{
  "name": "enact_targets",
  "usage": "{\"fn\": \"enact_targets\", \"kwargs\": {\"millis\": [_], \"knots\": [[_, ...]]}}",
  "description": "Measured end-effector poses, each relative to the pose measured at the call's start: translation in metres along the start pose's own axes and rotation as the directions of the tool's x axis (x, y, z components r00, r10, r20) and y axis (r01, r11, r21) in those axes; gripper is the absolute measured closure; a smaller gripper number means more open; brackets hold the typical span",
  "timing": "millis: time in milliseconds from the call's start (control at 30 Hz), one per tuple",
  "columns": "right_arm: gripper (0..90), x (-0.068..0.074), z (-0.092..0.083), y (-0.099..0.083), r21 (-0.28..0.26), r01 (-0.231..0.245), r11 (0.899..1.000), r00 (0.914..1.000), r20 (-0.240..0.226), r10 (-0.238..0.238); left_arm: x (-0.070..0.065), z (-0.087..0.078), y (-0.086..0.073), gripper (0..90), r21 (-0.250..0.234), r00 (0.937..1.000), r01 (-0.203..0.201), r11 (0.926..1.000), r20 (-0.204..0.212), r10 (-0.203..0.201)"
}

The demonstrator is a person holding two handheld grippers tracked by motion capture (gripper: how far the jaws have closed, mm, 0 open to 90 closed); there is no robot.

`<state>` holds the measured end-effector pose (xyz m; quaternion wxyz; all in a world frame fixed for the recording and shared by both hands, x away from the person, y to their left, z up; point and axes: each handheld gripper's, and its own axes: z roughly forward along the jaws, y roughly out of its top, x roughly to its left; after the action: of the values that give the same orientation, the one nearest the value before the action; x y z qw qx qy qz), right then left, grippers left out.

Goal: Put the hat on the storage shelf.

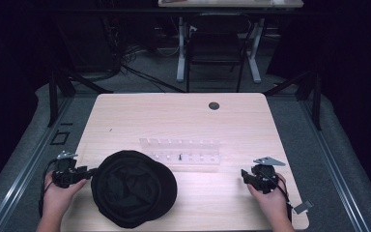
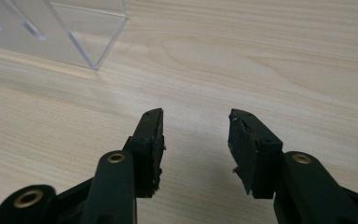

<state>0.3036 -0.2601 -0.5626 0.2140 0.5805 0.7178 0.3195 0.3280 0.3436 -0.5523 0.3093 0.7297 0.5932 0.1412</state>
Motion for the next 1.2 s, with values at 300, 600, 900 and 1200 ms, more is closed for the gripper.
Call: {"fn": "enact_targets", "kwargs": {"millis": [300, 600, 900, 1200], "knots": [[54.8, -0.002, -0.004, -0.001, -0.01, 0.004, 1.0, 0.9999, 0.014, -0.004, -0.005, -0.006, 0.006, 53.4, 0.031, 0.9997, 0.006, 0.9995, 0.024, -0.007], [54.1, 0.0, -0.002, -0.001, -0.004, 0.007, 1.0, 1.0, 0.004, -0.007, -0.011, -0.026, 0.012, 56.3, 0.034, 0.9982, -0.011, 0.9993, 0.059, 0.009], [53.2, -0.002, -0.003, 0.0, 0.004, -0.024, 1.0, 0.9996, -0.013, 0.024, -0.014, -0.046, 0.015, 59.0, 0.08, 0.9926, -0.015, 0.9967, 0.122, 0.005], [52.4, -0.002, -0.003, 0.0, 0.004, -0.033, 0.999, 0.9992, -0.024, 0.033, -0.012, -0.044, 0.01, 59.6, 0.121, 0.987, -0.001, 0.9927, 0.16, -0.019]]}}
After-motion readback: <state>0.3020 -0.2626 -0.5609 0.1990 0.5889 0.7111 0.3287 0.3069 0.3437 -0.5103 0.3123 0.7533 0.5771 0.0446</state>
